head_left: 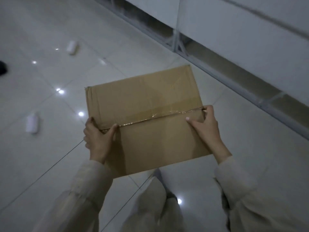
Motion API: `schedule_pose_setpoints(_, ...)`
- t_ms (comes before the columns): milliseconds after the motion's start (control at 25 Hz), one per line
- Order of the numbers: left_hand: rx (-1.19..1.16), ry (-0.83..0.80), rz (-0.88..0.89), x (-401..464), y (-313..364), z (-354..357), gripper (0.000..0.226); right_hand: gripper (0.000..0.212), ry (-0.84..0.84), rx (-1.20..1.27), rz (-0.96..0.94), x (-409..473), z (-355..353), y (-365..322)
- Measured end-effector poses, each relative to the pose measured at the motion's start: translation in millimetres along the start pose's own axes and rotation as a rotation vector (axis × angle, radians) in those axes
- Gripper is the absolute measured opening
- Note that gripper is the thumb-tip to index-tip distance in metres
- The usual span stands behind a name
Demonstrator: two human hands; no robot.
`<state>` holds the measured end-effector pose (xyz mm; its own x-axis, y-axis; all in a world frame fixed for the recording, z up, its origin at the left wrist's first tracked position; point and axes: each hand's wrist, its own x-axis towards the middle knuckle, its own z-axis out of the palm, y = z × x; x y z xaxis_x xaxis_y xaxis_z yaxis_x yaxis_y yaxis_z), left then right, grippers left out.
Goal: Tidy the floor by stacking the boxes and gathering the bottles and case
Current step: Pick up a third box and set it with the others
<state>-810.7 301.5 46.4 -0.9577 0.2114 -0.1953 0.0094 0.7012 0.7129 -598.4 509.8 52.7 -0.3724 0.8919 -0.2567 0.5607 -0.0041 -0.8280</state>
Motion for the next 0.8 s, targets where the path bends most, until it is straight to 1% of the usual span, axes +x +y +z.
schedule_pose_setpoints(120,-0.08,0.127,-0.023,-10.5,-3.9,-90.7,0.089,0.051,-0.057,-0.005,-0.128,-43.4,15.6,-76.6)
schedule_pose_setpoints(280,-0.153,0.29,-0.147,-18.2,-45.0,-192.0,0.09,0.05,-0.192,-0.013,-0.249,-98.7,76.8,-151.6)
schedule_pose_setpoints(360,-0.152,0.374,-0.221,-18.5,-72.8,-243.6,0.092,0.049,-0.279,-0.021,-0.288,-128.9,123.4,-182.6)
schedule_pose_setpoints(520,-0.118,0.463,-0.362,-6.7,-139.7,-344.9,0.094,0.048,-0.42,-0.067,-0.336,-192.0,227.9,-233.0)
schedule_pose_setpoints(800,-0.155,0.524,-0.497,27.2,-267.2,-494.8,0.096,0.049,-0.642,-0.111,-0.391,-287.5,407.6,-304.1)
